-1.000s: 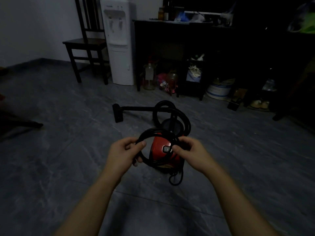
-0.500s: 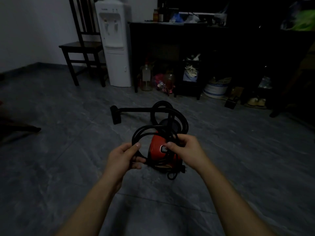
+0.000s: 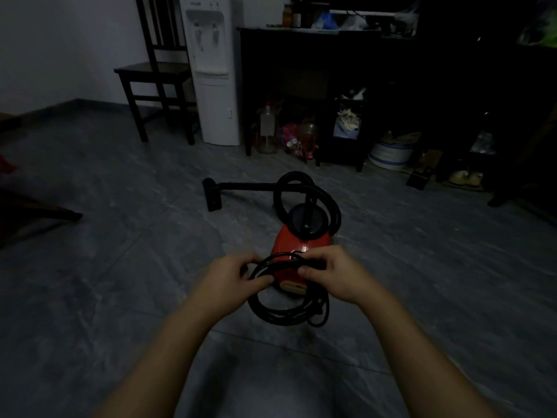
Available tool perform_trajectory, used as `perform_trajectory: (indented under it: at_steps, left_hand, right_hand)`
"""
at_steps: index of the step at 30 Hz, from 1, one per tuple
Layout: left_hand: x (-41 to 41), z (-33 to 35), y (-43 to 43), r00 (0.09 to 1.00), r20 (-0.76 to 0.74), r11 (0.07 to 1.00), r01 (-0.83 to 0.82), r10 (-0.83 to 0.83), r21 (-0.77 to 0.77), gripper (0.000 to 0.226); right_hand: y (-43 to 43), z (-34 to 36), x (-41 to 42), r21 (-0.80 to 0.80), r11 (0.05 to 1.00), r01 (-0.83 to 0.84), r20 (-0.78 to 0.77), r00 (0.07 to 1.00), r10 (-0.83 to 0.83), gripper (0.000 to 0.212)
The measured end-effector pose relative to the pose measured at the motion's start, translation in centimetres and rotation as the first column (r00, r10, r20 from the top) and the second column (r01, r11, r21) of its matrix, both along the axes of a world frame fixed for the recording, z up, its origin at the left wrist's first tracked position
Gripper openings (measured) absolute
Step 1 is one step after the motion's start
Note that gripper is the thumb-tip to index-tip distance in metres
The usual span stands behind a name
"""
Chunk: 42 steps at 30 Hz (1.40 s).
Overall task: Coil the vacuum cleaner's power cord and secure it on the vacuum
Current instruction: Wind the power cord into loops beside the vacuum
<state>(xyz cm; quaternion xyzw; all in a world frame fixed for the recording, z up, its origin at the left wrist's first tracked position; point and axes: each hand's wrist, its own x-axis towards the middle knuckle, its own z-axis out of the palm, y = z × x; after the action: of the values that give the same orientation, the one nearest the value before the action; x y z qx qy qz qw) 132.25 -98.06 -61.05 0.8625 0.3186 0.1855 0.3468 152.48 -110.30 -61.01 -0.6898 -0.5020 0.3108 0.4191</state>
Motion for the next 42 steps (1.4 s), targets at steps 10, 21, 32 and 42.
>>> perform_trajectory:
  at_steps: [10,21,32,42]
  left_hand:
    - [1.1,0.0,-0.2,0.99,0.137,0.997,-0.018,0.028,-0.072,0.031]
    - [0.2,0.2,0.5,0.93,0.261,0.958,-0.214,0.26,-0.192,0.022]
    - [-0.1,0.5,0.3,0.878,0.327,0.903,-0.222,0.349,-0.367,0.018]
    - [0.0,0.7,-0.1,0.892,0.321,0.83,-0.099,0.319,-0.549,0.014]
  right_hand:
    - [0.2,0.7,0.1,0.061,0.997,0.039,-0.112,0.993,-0.032,0.013]
    - [-0.2,0.4,0.4,-0.045,0.994,0.103,-0.152,0.982,-0.109,0.026]
    - [-0.4,0.9,0.3,-0.079,0.996,0.051,-0.343,0.936,-0.075,0.044]
    - [-0.7,1.0,0.7,-0.11,0.991,0.069,-0.425,0.899,-0.11,0.041]
